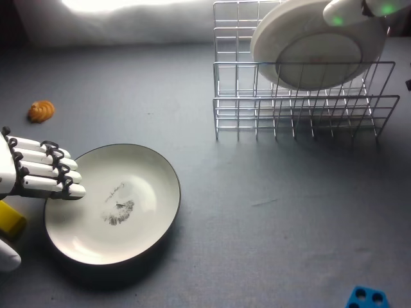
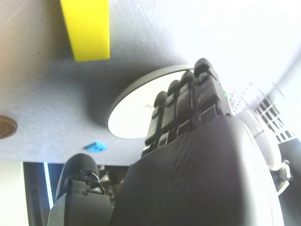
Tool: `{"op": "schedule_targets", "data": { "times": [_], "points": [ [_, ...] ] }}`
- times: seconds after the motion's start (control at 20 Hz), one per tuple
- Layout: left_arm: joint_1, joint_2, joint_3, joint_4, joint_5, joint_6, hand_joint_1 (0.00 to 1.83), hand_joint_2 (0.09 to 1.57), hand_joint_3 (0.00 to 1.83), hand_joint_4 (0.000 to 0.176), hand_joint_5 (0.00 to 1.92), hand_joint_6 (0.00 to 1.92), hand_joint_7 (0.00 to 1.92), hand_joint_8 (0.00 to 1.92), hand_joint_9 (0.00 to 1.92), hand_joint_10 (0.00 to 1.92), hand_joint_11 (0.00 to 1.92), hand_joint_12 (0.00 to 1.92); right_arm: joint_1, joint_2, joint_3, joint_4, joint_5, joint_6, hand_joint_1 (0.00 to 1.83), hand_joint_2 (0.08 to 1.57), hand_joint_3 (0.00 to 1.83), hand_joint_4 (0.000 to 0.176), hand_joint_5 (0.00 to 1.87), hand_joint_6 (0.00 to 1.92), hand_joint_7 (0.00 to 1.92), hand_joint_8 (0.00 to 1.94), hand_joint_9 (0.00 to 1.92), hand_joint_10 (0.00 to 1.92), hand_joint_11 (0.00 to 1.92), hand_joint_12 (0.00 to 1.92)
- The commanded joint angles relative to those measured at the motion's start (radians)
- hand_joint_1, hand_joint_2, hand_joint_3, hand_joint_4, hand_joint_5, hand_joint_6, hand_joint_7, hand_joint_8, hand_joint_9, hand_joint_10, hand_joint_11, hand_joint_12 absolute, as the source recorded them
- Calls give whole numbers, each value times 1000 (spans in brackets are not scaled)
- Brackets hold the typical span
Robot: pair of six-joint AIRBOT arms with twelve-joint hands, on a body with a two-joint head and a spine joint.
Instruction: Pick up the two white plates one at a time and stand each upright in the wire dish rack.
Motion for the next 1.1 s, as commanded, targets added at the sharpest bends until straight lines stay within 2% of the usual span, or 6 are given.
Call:
{"op": "schedule_targets", "data": {
  "times": [0.0,0.65,0.7,0.85,0.95,1.05],
  "points": [
    [-2,-1,9,-46,-21,0,0,1084,1,0,15,6,0,0,0,0,0,0,3,2,6,20,121,14,1240,1069,0,21,1043,880,1144,737,1310,10,865,1052],
    [-8,-3,20,-46,-11,0,0,1074,0,0,1,0,0,0,0,0,0,0,-59,-53,70,20,208,10,1221,1105,0,23,973,1039,1044,855,1274,0,794,1092],
    [-8,-3,21,-46,-10,0,0,1068,0,0,3,1,0,0,0,0,0,0,-61,-55,73,20,210,10,1150,1146,0,0,909,1089,1002,486,1191,0,743,1068],
    [-8,-4,21,-46,-10,0,0,1071,0,0,15,6,0,0,0,0,0,0,-65,-59,77,20,213,10,1128,1161,3,0,874,1132,1050,144,1108,1,648,1093],
    [-9,-4,21,-46,-10,0,0,1078,0,0,6,1,0,0,0,0,0,0,-65,-60,77,20,215,10,1129,1033,0,0,873,172,1027,20,1011,4,567,1057],
    [-12,-2,21,-46,-10,0,0,1078,0,0,14,4,3,1,0,0,0,0,-66,-60,77,20,217,10,1127,1019,0,0,880,88,1009,4,988,1,534,1080]
  ]
}}
